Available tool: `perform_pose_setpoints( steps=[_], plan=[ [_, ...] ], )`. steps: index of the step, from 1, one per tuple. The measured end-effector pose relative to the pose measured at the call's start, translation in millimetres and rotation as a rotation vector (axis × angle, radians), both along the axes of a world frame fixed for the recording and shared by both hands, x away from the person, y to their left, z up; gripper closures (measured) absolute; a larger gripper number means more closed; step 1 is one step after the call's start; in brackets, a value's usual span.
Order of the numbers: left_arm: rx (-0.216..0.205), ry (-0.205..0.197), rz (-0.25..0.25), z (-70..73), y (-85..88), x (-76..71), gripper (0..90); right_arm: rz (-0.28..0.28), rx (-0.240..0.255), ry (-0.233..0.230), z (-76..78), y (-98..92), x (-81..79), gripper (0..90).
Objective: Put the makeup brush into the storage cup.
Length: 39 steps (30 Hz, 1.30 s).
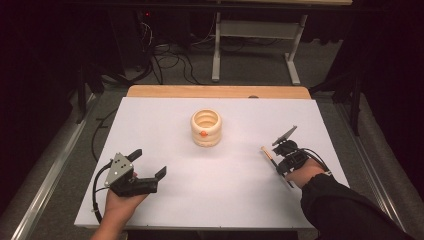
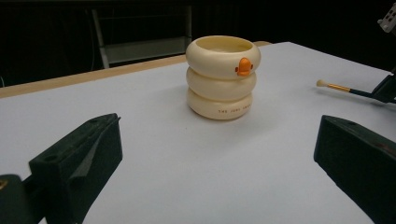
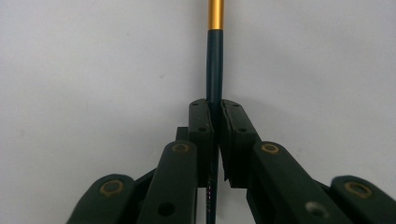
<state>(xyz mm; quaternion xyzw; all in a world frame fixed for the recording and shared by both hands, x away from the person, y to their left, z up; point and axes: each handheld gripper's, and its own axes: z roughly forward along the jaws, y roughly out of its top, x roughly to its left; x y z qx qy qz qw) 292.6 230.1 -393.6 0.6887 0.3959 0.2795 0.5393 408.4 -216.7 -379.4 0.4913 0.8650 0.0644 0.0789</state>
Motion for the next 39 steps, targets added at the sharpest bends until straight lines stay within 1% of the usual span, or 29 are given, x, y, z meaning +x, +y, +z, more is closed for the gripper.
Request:
perform_pose_setpoints(
  steps=[5,6,7,9,11,12,13,14,15,18,20,22,23,24,27,29,31,35,39],
  plan=[
    [-0.001,0.002,0.001,-0.7,1.1,0.2,1.6,0.012,0.036,-0.032,4.8,-4.2,-1.2,86.3],
    [-0.001,0.002,0.0,-0.9,1.2,0.3,1.6,0.004,0.044,-0.04,5.7,-4.6,-2.1,86.3],
    [0.007,0.004,-0.002,-1.0,1.8,0.4,1.6,0.001,0.061,-0.05,6.5,-5.7,-2.3,86.3],
    [0.004,0.008,-0.001,-1.6,2.4,0.7,1.6,-0.01,0.092,-0.075,8.6,-7.8,-3.0,86.3],
    [0.001,0.009,0.0,-1.6,3.1,0.9,1.6,-0.015,0.112,-0.1,10.0,-9.5,-3.8,86.3],
    [0.002,0.008,0.0,-1.4,3.3,0.9,1.6,-0.026,0.126,-0.115,11.0,-10.4,-4.5,86.3],
    [0.002,0.007,0.002,-1.2,3.4,0.8,1.6,-0.028,0.151,-0.132,11.1,-11.9,-4.7,86.3],
    [0.002,0.006,0.006,-1.3,3.6,0.8,1.6,-0.028,0.165,-0.14,10.6,-12.3,-5.5,86.3],
    [0.002,0.007,0.007,-1.4,3.6,0.8,1.6,-0.021,0.166,-0.158,9.0,-12.2,-6.6,86.3],
    [0.001,0.009,0.007,-2.2,3.2,1.1,1.6,-0.012,0.179,-0.193,7.6,-10.7,-9.0,86.3],
    [0.0,0.007,0.006,-2.6,2.6,0.9,1.6,-0.011,0.203,-0.217,7.6,-11.0,-10.0,86.3],
    [0.006,0.01,0.004,-2.9,2.8,0.9,1.6,-0.009,0.213,-0.245,7.8,-11.2,-11.0,86.3],
    [0.002,0.01,0.006,-3.2,2.7,1.0,1.6,-0.018,0.233,-0.255,8.2,-12.4,-11.3,86.3],
    [0.002,0.012,0.006,-3.3,3.0,1.0,1.6,-0.019,0.238,-0.265,8.4,-13.0,-11.4,86.3],
    [0.001,0.013,0.009,-3.5,4.1,1.1,1.6,-0.026,0.272,-0.307,10.0,-16.2,-11.9,86.3],
    [0.002,0.013,0.011,-3.5,4.8,1.0,1.6,-0.018,0.293,-0.34,10.7,-17.7,-13.1,86.3],
    [0.0,0.014,0.012,-3.9,4.9,1.2,1.6,-0.02,0.303,-0.367,10.6,-18.3,-14.4,86.3],
    [-0.005,0.017,0.009,-4.3,4.6,1.7,1.6,-0.015,0.315,-0.404,8.0,-18.9,-16.7,86.3],
    [-0.005,0.014,0.005,-4.3,2.7,1.5,1.6,-0.02,0.349,-0.435,4.6,-20.8,-17.9,86.3]
  ],
)
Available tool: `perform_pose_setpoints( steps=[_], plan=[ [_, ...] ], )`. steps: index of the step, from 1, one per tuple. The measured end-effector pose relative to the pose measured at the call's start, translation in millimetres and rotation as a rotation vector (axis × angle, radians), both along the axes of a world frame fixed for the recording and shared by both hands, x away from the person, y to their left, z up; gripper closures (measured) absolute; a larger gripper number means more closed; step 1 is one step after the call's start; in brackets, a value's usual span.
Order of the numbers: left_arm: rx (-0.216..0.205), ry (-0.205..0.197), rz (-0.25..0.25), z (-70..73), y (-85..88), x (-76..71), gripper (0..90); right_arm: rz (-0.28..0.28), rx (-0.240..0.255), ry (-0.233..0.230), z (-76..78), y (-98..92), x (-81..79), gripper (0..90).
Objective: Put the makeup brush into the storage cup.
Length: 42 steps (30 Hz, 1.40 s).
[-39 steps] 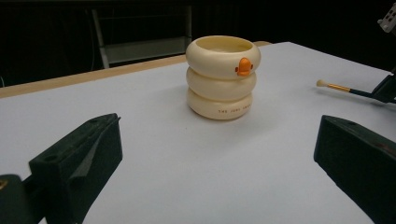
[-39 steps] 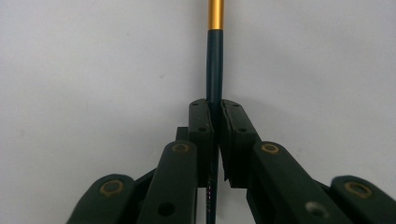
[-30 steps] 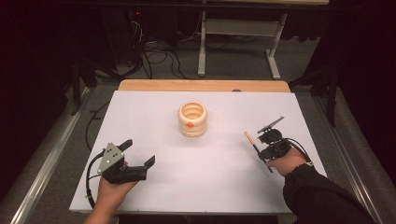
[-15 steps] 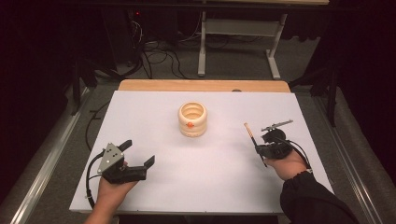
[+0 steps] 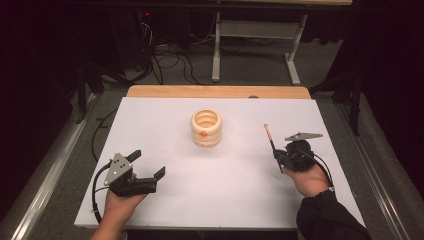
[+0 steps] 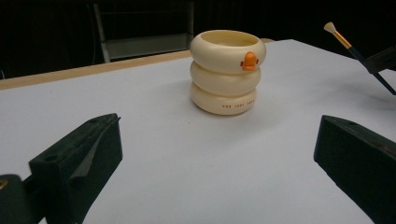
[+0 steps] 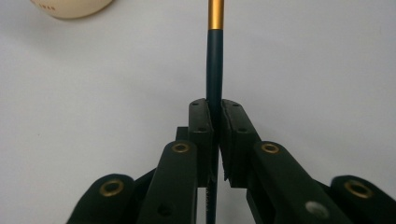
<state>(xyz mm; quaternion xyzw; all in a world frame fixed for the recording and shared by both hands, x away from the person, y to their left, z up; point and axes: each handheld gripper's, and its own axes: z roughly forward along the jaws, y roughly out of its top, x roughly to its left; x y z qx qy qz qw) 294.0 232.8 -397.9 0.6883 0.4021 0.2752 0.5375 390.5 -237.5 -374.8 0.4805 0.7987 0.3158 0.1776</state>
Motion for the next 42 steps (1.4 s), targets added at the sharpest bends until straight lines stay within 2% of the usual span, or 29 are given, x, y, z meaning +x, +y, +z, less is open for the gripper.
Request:
perform_pose_setpoints(
  steps=[4,15,18,26,30,40,42],
  plan=[
    [0.001,0.0,-0.003,-0.4,-1.2,0.1,1.6,-0.006,0.046,-0.029,-2.5,-2.7,-0.8,86.3],
    [-0.006,0.013,-0.005,-2.2,-2.0,1.2,1.6,-0.001,0.092,-0.101,-9.4,-5.3,-8.4,86.3],
    [-0.013,0.014,-0.006,-2.9,-1.6,1.9,1.6,-0.011,0.137,-0.11,-12.1,-8.8,-10.3,86.3],
    [-0.021,0.028,-0.008,-6.2,-0.8,3.8,1.6,-0.031,0.198,-0.162,-24.1,-17.3,-17.7,86.3],
    [-0.022,0.041,-0.009,-7.9,0.3,5.2,1.6,-0.036,0.2,-0.187,-27.6,-18.6,-21.1,86.3],
    [-0.033,0.055,-0.005,-10.7,6.5,8.3,1.7,-0.035,0.225,-0.211,-29.4,-20.0,-25.1,86.3],
    [-0.035,0.058,-0.007,-11.1,7.0,8.7,1.8,-0.019,0.238,-0.235,-29.6,-20.3,-26.6,86.2]
  ],
)
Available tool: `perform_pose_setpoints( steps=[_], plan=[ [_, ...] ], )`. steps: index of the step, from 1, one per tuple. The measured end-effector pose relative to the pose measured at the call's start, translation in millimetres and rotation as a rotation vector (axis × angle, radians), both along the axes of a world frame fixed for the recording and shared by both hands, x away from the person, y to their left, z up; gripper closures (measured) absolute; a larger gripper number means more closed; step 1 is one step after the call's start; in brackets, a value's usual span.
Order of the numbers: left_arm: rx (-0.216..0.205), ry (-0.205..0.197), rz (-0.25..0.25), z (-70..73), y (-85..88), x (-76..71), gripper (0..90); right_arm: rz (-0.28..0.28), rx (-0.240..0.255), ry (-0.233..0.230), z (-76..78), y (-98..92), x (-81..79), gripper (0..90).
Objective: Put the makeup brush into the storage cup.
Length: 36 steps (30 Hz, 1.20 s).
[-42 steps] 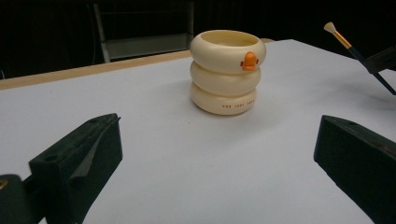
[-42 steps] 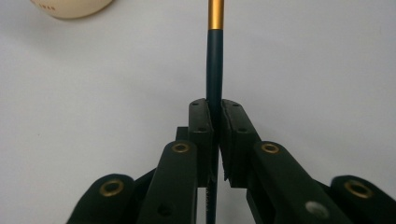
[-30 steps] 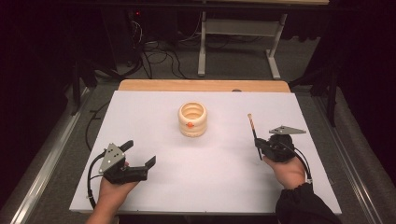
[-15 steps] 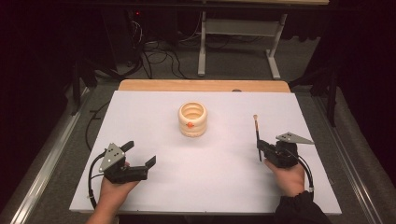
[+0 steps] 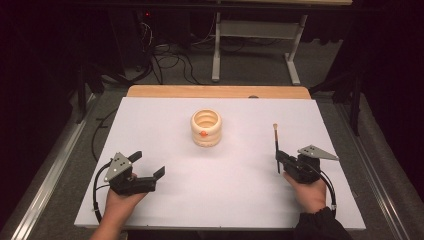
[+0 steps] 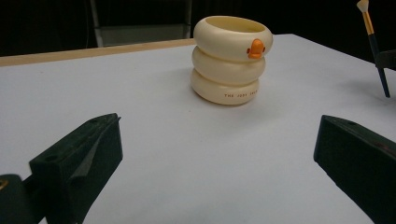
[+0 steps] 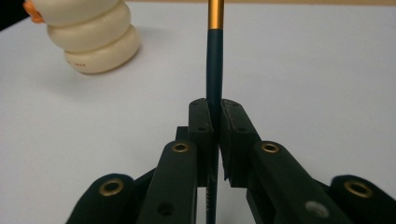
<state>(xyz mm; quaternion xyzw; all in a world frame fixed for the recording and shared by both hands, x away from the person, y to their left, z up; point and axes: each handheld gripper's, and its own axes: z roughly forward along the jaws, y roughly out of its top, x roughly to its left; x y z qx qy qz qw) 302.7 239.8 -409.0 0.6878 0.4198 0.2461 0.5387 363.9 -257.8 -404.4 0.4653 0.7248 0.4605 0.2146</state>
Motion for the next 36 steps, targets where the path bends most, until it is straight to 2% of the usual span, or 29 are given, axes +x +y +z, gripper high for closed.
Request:
perform_pose_setpoints(
  steps=[10,20,28,36],
  plan=[
    [0.0,-0.002,-0.006,0.4,-1.0,-0.2,1.8,0.003,-0.002,-0.088,-6.3,2.1,-4.5,86.2],
    [-0.008,0.014,-0.019,-3.6,-2.4,2.1,1.8,0.001,-0.009,-0.171,-8.5,3.4,-9.0,86.2],
    [-0.021,0.023,-0.013,-6.2,-0.8,4.3,1.9,0.009,-0.022,-0.211,-9.7,6.5,-10.5,86.2],
    [-0.013,0.012,-0.01,-5.8,-2.5,4.0,2.0,0.016,-0.026,-0.224,-9.8,7.4,-10.7,86.2]
  ],
)
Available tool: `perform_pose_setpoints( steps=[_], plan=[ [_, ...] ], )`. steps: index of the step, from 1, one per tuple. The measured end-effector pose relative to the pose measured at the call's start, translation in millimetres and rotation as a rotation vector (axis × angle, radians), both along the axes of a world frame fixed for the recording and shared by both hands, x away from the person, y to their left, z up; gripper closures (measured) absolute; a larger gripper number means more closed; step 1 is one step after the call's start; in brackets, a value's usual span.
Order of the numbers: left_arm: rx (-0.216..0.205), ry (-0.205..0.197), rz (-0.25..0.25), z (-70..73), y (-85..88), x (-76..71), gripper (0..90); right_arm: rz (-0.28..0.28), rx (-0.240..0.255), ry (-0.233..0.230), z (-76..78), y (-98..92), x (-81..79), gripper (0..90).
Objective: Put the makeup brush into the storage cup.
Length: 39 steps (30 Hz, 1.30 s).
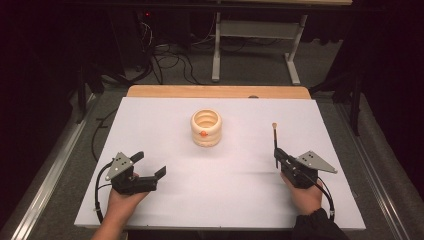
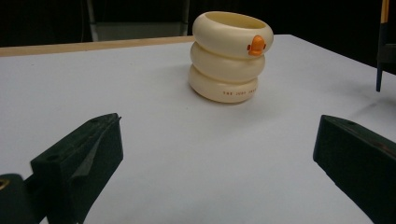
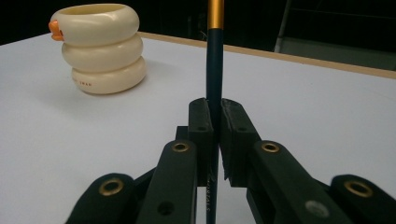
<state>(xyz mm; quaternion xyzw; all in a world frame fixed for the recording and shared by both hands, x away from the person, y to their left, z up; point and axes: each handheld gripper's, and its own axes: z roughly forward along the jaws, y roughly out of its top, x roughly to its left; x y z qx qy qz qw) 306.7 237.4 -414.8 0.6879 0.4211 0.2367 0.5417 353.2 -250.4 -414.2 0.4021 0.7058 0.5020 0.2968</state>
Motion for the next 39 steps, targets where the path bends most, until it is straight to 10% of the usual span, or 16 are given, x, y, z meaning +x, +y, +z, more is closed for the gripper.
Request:
perform_pose_setpoints(
  steps=[24,39],
  plan=[
    [0.047,-0.036,-0.036,28.6,-43.0,27.7,2.2,-0.006,0.005,-0.032,3.7,-1.8,-1.7,86.2],
    [-0.008,-0.056,-0.058,37.3,-68.8,42.0,3.3,-0.01,0.01,-0.043,5.7,-3.1,-2.9,86.2]
  ],
)
